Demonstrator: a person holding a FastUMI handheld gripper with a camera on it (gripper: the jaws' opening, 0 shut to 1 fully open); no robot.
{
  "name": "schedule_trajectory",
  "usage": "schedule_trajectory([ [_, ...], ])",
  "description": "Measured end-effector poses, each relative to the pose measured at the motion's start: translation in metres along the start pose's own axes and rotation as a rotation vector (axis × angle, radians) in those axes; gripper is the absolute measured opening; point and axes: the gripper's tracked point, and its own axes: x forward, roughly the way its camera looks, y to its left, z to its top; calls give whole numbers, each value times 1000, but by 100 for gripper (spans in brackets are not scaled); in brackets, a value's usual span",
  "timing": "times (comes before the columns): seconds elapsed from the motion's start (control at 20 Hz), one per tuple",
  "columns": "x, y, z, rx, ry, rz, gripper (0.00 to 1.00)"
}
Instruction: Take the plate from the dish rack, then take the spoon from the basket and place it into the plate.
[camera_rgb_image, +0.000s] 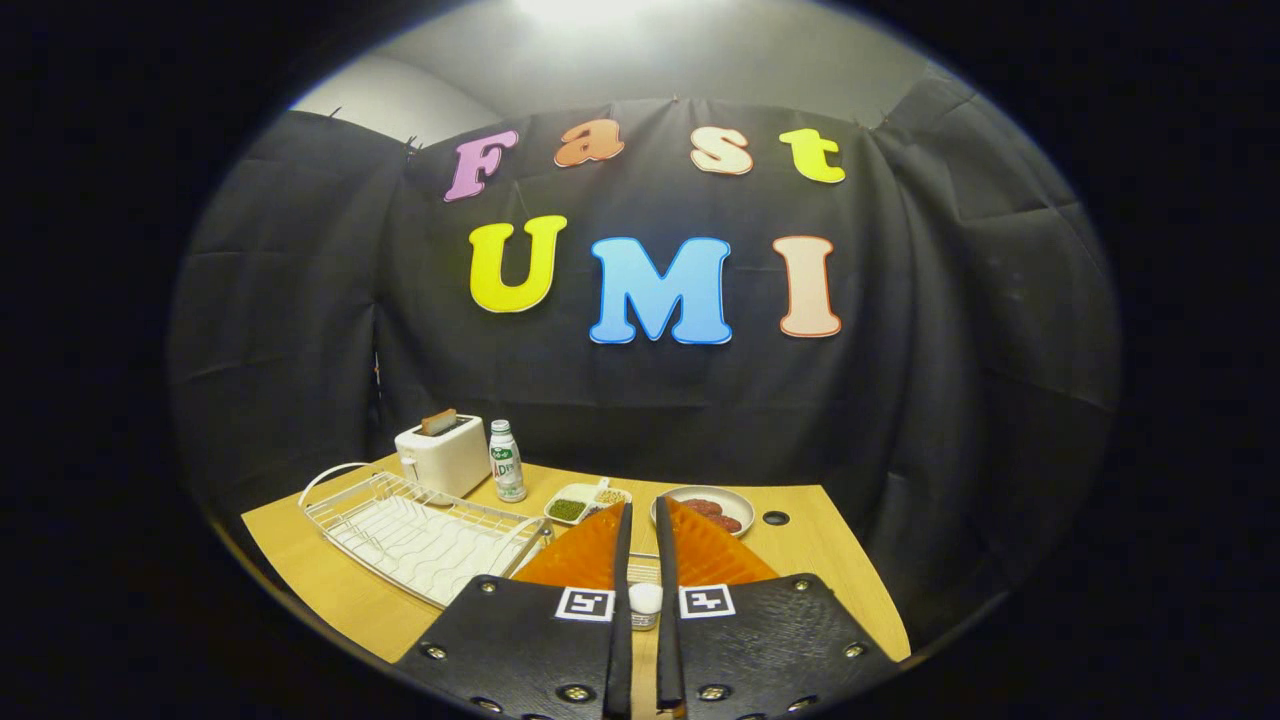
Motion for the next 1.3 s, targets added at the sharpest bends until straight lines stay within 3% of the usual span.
schedule_trajectory([
  [0.55, -23, 27, -31, -39, 119, 17, 9],
  [1.3, -8, 108, -94, -79, 290, 175, 9],
])
